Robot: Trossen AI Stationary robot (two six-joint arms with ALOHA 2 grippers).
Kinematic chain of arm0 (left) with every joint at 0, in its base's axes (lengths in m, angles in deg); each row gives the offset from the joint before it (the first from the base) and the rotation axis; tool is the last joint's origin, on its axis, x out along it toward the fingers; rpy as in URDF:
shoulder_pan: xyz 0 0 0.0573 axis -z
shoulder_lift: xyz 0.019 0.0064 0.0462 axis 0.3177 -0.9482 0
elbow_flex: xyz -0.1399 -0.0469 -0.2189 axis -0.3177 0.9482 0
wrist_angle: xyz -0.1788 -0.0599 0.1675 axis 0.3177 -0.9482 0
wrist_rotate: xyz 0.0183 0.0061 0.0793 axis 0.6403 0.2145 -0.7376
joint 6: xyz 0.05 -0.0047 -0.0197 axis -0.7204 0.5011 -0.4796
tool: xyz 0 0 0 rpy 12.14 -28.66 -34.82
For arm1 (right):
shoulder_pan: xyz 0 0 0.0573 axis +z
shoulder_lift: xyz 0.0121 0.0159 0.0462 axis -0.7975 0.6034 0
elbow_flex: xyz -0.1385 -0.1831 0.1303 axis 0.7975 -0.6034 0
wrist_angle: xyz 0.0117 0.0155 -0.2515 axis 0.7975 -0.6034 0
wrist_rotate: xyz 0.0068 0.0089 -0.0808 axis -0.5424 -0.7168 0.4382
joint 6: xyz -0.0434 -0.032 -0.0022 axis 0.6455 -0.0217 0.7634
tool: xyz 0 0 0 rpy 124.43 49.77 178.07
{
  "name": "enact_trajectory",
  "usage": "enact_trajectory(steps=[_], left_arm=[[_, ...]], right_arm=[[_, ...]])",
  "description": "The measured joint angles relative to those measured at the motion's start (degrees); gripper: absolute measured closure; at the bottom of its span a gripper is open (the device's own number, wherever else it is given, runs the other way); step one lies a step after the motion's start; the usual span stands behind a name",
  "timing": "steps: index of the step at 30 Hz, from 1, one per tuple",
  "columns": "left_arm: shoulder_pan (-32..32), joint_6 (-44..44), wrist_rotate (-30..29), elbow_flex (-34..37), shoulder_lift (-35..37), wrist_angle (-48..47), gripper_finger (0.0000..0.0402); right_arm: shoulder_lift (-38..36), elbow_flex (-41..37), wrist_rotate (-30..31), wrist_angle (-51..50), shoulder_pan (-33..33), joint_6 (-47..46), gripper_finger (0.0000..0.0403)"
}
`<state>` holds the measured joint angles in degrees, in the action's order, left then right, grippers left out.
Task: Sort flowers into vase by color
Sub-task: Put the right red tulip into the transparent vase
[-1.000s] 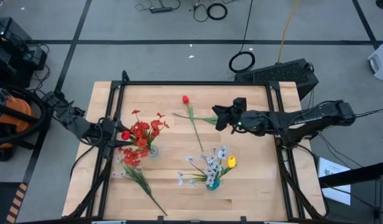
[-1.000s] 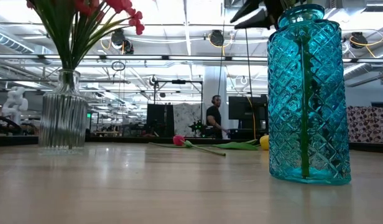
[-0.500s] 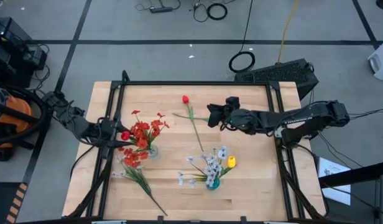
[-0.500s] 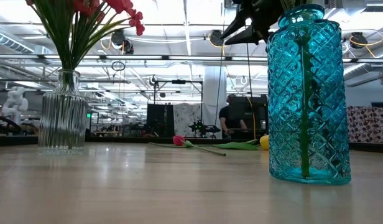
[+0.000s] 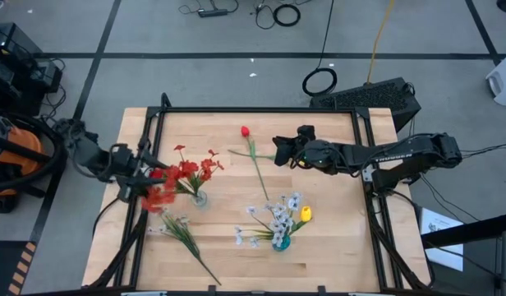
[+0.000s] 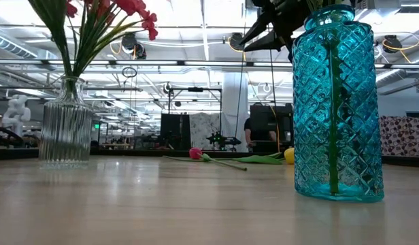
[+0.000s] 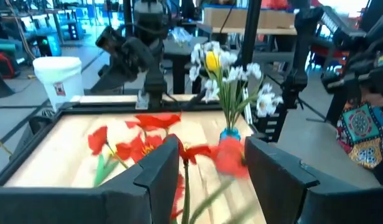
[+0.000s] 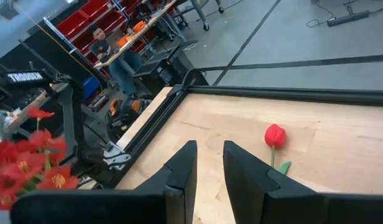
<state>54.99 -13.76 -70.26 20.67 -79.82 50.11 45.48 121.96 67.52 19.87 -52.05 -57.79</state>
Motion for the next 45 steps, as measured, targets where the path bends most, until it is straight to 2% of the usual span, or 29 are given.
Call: enact_trajectory(steps=[9,15,21,33,38,45], left_arm=[[0.0,0.1,-0.2,-1.1,-0.1,-0.9,0.0212],[0.0,0.2,-0.2,-1.1,-0.1,3.7,0.0212],[0.0,0.2,-0.2,-1.3,0.0,3.9,0.0212],[0.0,0.2,-0.3,-6.9,0.1,4.3,0.0212],[0.0,4.0,-0.1,-6.9,-0.9,1.2,0.0212],[0.0,6.3,3.4,-1.9,-6.1,-0.3,0.0212]], right_arm=[[0.0,0.0,0.0,0.0,-0.2,-0.9,0.0332],[0.0,0.0,0.2,0.0,-0.2,-0.7,0.0332],[0.0,0.0,0.2,0.0,-0.2,-0.7,0.0332],[0.0,0.0,0.1,-0.1,-0.1,-0.8,0.0332],[0.0,0.0,0.0,-0.1,-0.1,-0.7,0.0332],[0.0,0.0,0.0,-0.1,-0.1,-0.4,0.0332]])
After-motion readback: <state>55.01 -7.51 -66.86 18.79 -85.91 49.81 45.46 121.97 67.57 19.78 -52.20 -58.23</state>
